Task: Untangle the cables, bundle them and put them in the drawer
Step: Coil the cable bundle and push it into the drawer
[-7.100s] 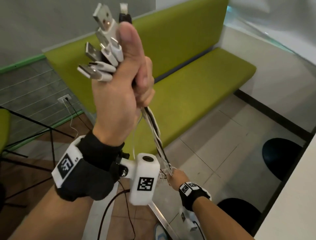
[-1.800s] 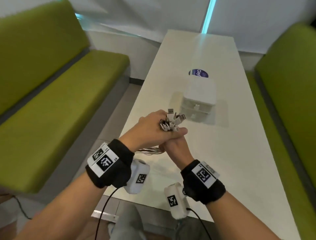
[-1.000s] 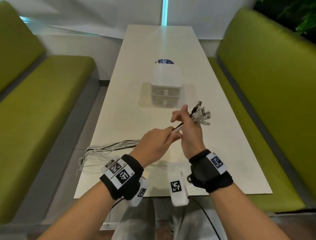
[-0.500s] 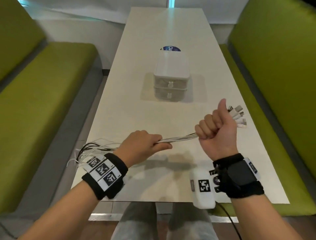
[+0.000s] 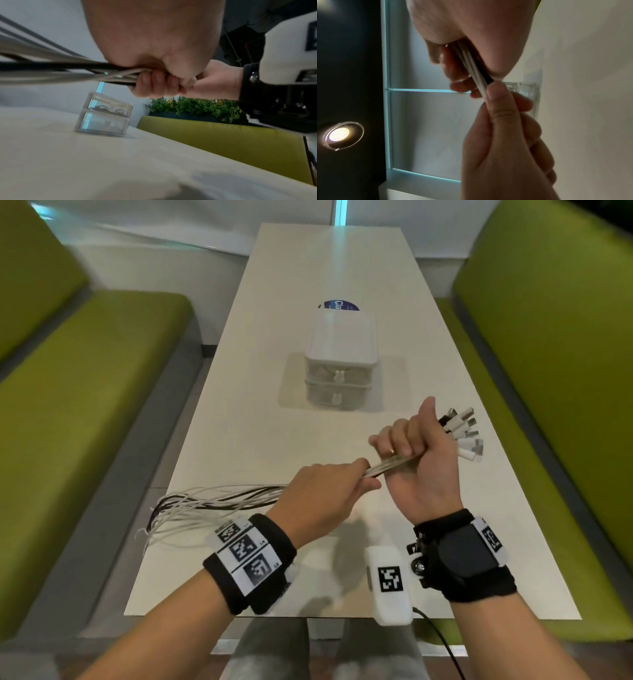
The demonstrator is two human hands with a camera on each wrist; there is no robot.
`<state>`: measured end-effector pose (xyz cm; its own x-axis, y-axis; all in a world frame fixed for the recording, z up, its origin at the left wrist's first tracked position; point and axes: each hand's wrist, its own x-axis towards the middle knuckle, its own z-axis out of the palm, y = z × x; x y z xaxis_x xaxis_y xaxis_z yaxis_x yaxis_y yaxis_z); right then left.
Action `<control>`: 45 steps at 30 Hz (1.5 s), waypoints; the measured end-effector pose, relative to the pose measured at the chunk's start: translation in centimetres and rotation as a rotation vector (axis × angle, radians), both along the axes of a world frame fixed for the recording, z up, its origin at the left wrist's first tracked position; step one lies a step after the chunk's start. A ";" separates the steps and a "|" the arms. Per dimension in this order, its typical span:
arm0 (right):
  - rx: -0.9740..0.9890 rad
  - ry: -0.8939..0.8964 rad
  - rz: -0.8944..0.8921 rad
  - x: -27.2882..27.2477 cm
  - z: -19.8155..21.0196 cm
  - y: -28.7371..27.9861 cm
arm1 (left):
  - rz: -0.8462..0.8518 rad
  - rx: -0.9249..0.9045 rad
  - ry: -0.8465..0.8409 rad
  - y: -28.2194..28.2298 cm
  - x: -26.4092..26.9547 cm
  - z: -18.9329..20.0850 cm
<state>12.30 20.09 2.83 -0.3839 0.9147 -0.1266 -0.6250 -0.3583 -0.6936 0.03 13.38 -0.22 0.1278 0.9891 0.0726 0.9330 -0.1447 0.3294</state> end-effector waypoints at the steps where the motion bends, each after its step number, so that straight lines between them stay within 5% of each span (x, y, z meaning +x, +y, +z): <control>1: 0.013 0.000 0.032 0.0 0.0 -0.1 | -0.004 0.029 0.019 0.1 -0.2 -0.2; 7: -0.017 -0.033 0.201 0.0 0.9 -0.1 | -0.038 -0.006 0.029 -0.7 -1.4 0.0; 21: -0.009 -0.080 -0.020 0.9 0.5 -0.8 | 0.121 -0.239 -0.166 -3.0 -6.6 -0.9; 28: -0.082 -0.042 -0.103 2.0 0.1 -0.5 | 0.146 -0.318 -0.026 -3.7 -7.6 -1.0; 34: 0.058 -0.278 -0.084 1.2 0.1 -0.4 | 0.130 -0.225 0.018 -3.7 -7.8 -0.5; 39: 0.414 -0.809 0.030 -0.7 -0.3 -0.8 | 0.095 -0.193 0.117 -3.3 -8.3 0.6; 45: 0.769 -1.030 0.233 -3.0 -0.2 -1.0 | 0.019 -0.215 0.256 -3.4 -7.8 1.6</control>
<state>9.32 19.09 2.64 -0.5832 0.8096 0.0663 0.3355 0.3144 -0.8880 -7.79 9.99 1.38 0.0967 0.9807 -0.1697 0.9912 -0.0795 0.1054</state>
